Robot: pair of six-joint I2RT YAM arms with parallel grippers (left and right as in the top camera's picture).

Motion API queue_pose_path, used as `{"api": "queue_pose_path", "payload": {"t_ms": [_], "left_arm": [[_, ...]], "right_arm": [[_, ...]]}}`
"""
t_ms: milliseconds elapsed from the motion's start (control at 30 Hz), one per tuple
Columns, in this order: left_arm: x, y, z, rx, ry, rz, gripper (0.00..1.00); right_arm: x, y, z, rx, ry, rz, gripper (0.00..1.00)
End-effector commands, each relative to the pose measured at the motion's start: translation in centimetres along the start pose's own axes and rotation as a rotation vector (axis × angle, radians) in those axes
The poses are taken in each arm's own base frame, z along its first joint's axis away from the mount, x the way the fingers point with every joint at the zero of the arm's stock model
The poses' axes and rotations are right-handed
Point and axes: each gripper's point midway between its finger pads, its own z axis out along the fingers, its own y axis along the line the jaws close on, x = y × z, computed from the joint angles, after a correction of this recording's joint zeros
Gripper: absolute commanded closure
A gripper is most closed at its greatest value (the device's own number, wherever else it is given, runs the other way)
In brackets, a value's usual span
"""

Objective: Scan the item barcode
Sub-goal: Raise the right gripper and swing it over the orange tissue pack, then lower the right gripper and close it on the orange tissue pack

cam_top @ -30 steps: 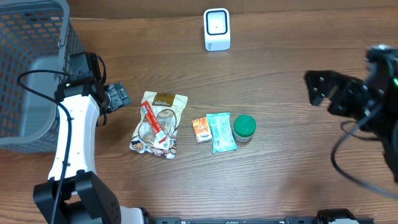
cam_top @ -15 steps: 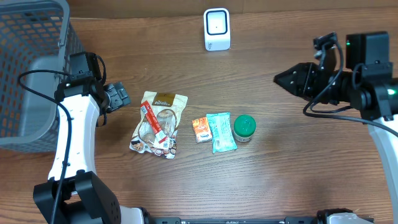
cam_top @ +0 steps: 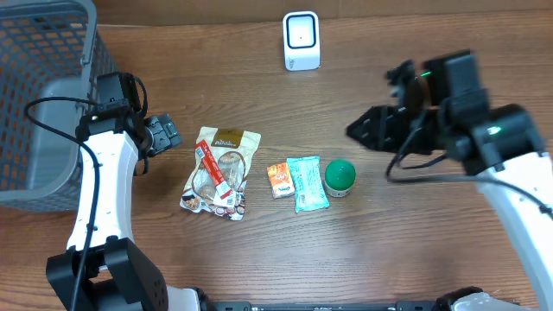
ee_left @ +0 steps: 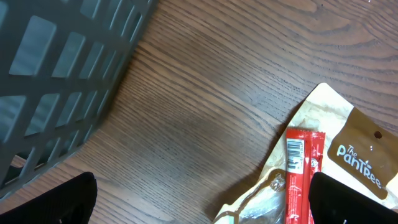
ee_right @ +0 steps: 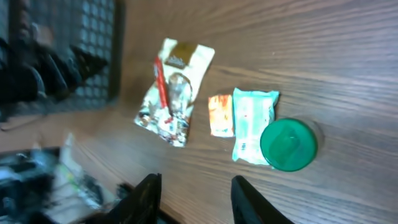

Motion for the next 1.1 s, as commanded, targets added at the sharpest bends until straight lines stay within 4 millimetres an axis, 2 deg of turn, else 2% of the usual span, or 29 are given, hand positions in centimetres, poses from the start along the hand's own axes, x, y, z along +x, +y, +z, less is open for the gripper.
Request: {"api": "queue_pose_path", "payload": {"t_ms": [0, 100, 300, 400, 500, 667, 867, 1067], "left_arm": [[-0.3, 0.1, -0.4, -0.009, -0.016, 0.011, 0.00], [-0.3, 0.1, -0.4, -0.009, -0.016, 0.011, 0.00], [-0.3, 0.1, -0.4, -0.009, -0.016, 0.011, 0.00], [-0.3, 0.1, -0.4, -0.009, -0.016, 0.011, 0.00], [-0.3, 0.1, -0.4, -0.009, -0.016, 0.011, 0.00], [-0.3, 0.1, -0.4, -0.008, -0.016, 0.011, 0.00], [-0.3, 0.1, -0.4, -0.009, -0.016, 0.011, 0.00], [-0.3, 0.1, -0.4, -0.009, -0.016, 0.011, 0.00]], "right_arm": [[-0.3, -1.0, 1.8, 0.213, -0.062, -0.017, 0.60], [0.5, -0.5, 4.4, 0.287, -0.047, -0.064, 0.58], [3.0, 2.2, 11.8, 0.287, 0.043, -0.186, 0.58], [4.3, 2.2, 15.3, 0.325, 0.074, -0.232, 0.58], [5.4, 2.2, 17.6, 0.350, 0.094, -0.264, 0.58], [6.3, 3.0, 19.7, 0.359, 0.084, -0.313, 0.60], [6.2, 5.0, 20.7, 0.337, 0.010, -0.365, 0.65], [6.8, 5.4, 21.6, 0.357, -0.008, -0.397, 0.66]]}}
